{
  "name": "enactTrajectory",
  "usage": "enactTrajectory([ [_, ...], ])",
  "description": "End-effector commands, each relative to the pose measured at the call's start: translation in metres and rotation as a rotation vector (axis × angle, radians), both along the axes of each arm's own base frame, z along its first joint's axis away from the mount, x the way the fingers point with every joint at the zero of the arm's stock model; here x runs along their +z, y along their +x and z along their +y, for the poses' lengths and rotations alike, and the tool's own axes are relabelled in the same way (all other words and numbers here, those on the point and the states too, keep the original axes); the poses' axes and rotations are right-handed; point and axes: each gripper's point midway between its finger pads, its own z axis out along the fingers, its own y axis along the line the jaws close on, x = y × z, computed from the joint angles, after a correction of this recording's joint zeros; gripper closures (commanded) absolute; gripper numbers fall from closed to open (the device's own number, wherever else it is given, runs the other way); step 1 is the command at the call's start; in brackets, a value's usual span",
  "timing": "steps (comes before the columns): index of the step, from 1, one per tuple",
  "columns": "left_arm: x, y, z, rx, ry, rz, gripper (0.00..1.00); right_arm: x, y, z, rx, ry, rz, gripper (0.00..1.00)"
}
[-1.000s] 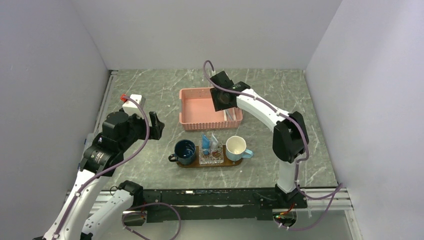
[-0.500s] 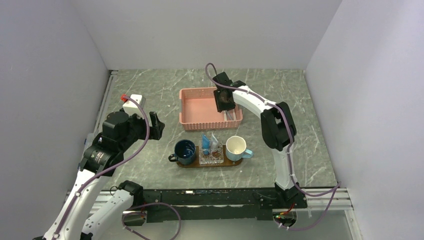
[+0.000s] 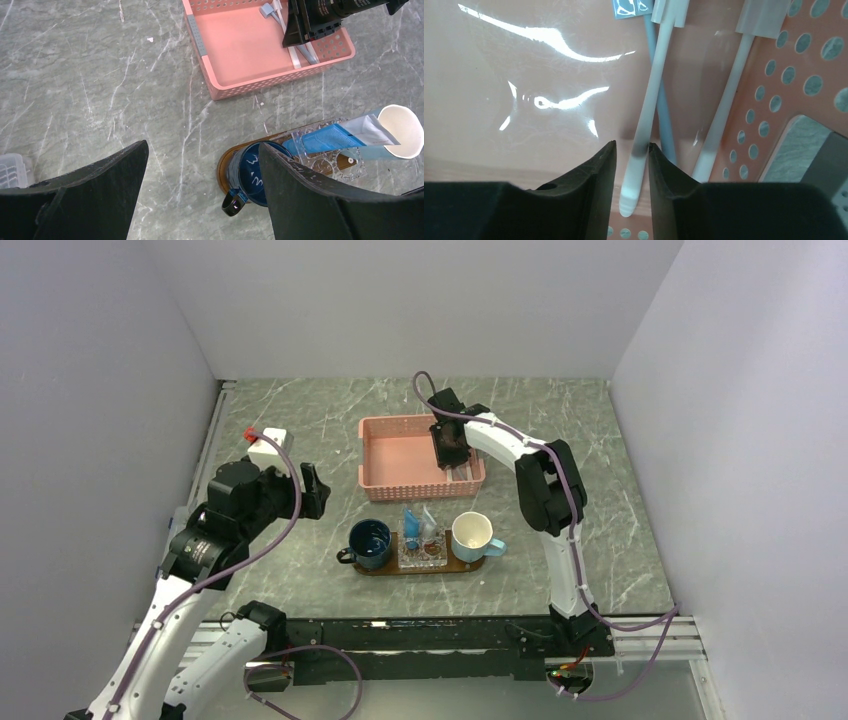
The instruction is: Prepare toiletry sets of a toothbrush and toothpaste on the tray
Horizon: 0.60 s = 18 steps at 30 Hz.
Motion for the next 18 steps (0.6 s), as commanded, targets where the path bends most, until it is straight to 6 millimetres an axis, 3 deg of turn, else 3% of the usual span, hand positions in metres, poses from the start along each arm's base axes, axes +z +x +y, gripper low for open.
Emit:
enactTrajectory([
  [1, 0.006, 0.002, -0.003, -0.008, -0.015, -0.018, 0.13, 0.005, 0.016, 0.007, -0.014, 0.045, -0.037, 0.70],
  [10, 0.006, 0.002, -0.002, -0.006, -0.014, -0.019, 0.13, -0.007, 0.015, 0.006, -0.020, 0.037, -0.018, 0.80],
  [18, 0.005, 0.003, -0.002, -0.005, -0.014, -0.016, 0.13, -0.002, 0.016, 0.006, -0.022, 0.050, -0.027, 1.00],
])
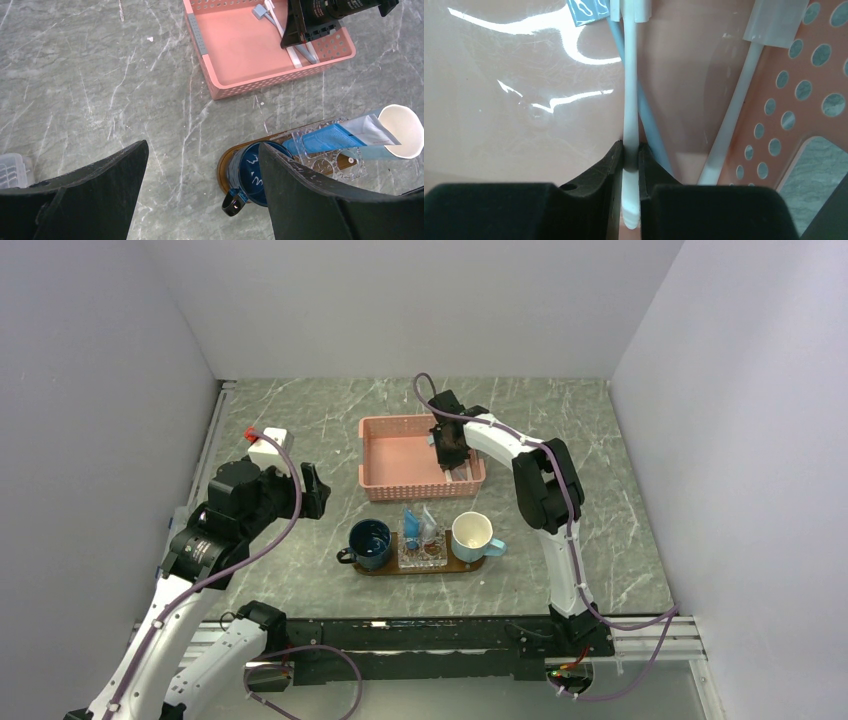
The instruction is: Prepare toiletry sets of a toothbrush and toothpaste on the tray
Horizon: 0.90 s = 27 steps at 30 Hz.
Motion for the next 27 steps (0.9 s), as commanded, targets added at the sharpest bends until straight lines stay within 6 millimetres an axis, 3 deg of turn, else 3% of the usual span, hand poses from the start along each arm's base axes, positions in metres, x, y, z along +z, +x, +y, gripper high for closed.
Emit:
enactTrajectory([
  [1, 0.006, 0.002, -0.002, -0.006, -0.015, -0.021, 0.13, 0.014, 0.013, 0.006, -0.012, 0.039, -0.047, 1.00],
  [5, 0.006, 0.002, -0.002, -0.007, -0.014, -0.020, 0.13, 0.035, 0.016, 0.007, -0.015, 0.057, -0.086, 1.00],
  [11, 0.006, 0.003, -0.002, -0.009, -0.013, -0.023, 0.13, 0.083, 0.017, 0.004, -0.027, 0.096, -0.181, 1.00],
  [21, 0.006, 0.002, -0.009, -0.052, -0.024, -0.026, 0.13, 0.146, 0.004, 0.001, -0.030, 0.188, -0.309, 1.00],
  [27, 0.007, -0.003, -0.028, -0.158, -0.057, -0.023, 0.13, 0.189, -0.011, 0.005, 0.003, 0.303, -0.405, 1.00],
])
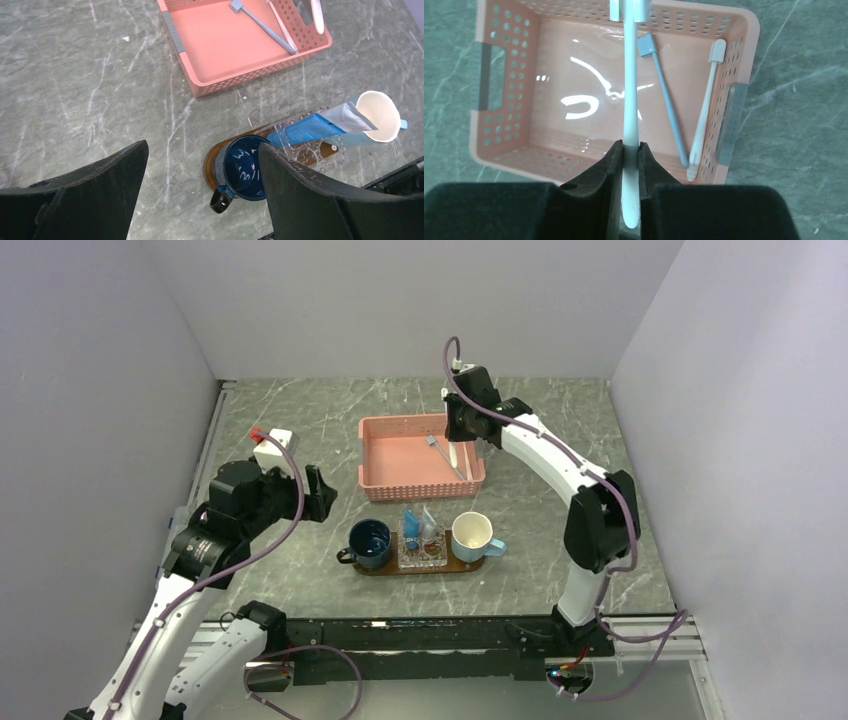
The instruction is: Prepare toiletry sets of a toothbrush and toothpaste on the tray
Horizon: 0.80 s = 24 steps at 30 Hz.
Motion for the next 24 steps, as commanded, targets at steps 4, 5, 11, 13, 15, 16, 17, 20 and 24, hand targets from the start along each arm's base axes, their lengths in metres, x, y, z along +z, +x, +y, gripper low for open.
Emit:
enactTrajectory([
  [4, 0.011, -0.005, -0.029, -0.168, -0.066, -0.038, 0.13, 0.076, -0.025, 0.012, 0.086, 0.204, -0.170, 1.00],
  [5, 0.012, -0.007, -0.033, -0.192, -0.075, -0.039, 0.13, 0.084, -0.031, 0.015, 0.107, 0.229, -0.185, 1.00],
  [11, 0.020, -0.020, -0.057, -0.345, -0.149, -0.049, 0.12, 0.121, -0.076, 0.025, 0.232, 0.374, -0.246, 1.00],
  [13, 0.024, -0.027, -0.066, -0.403, -0.185, -0.044, 0.12, 0.133, -0.092, 0.027, 0.269, 0.422, -0.266, 1.00],
  [15, 0.027, -0.034, -0.074, -0.456, -0.229, -0.034, 0.11, 0.142, -0.106, 0.027, 0.297, 0.464, -0.282, 1.00],
  [16, 0.028, -0.039, -0.080, -0.495, -0.258, -0.028, 0.11, 0.150, -0.114, 0.027, 0.313, 0.492, -0.302, 1.00],
  [17, 0.029, -0.044, -0.085, -0.527, -0.285, -0.026, 0.11, 0.161, -0.124, 0.026, 0.331, 0.522, -0.327, 1.00],
  [20, 0.037, -0.058, -0.096, -0.614, -0.365, -0.024, 0.11, 0.174, -0.148, 0.027, 0.381, 0.608, -0.354, 1.00],
  [24, 0.049, -0.074, -0.105, -0.693, -0.451, -0.034, 0.10, 0.191, -0.179, 0.032, 0.463, 0.733, -0.363, 1.00],
])
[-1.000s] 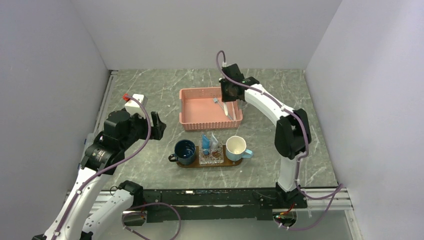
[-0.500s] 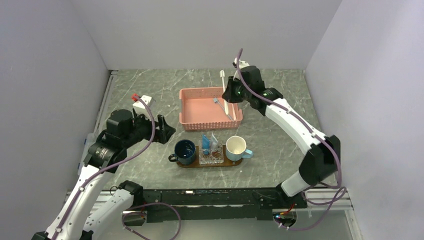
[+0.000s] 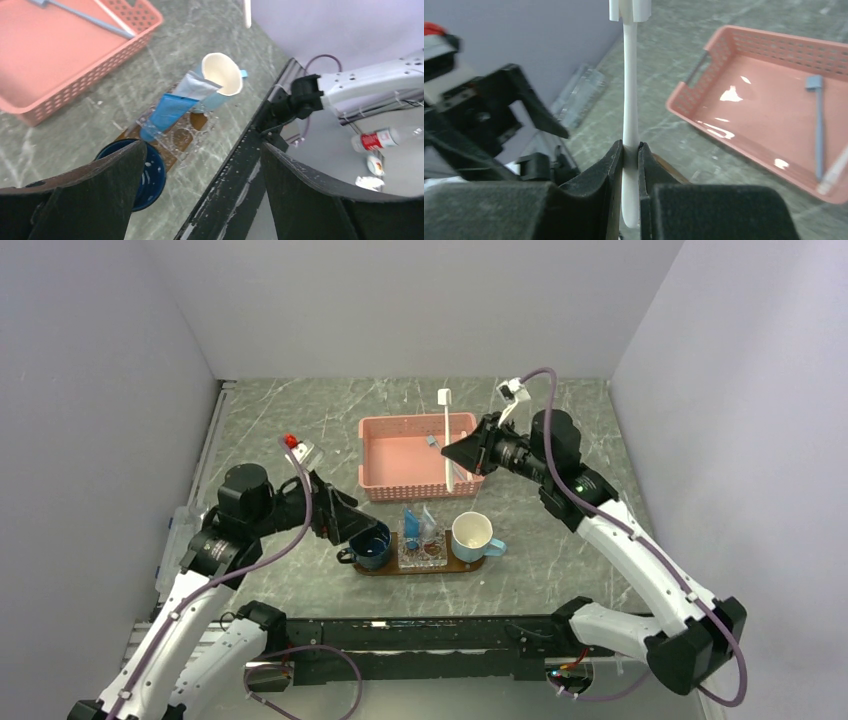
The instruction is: Prepare toiletry sets of a toothbrush and toothpaste on the tray
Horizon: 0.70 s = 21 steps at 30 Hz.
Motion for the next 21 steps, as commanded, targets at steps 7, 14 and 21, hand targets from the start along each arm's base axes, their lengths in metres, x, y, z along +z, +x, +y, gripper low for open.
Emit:
enactTrajectory([
  [7, 0.049, -0.045, -0.034, -0.252, -0.259, -0.051, 0.09, 0.070, -0.077, 0.031, 0.266, 0.333, -0.104, 1.00],
  [14, 0.062, -0.063, -0.051, -0.303, -0.318, -0.061, 0.08, 0.079, -0.118, 0.061, 0.370, 0.441, -0.099, 1.00],
  [21, 0.074, -0.074, -0.055, -0.330, -0.382, -0.070, 0.08, 0.085, -0.139, 0.072, 0.421, 0.550, -0.095, 1.00],
])
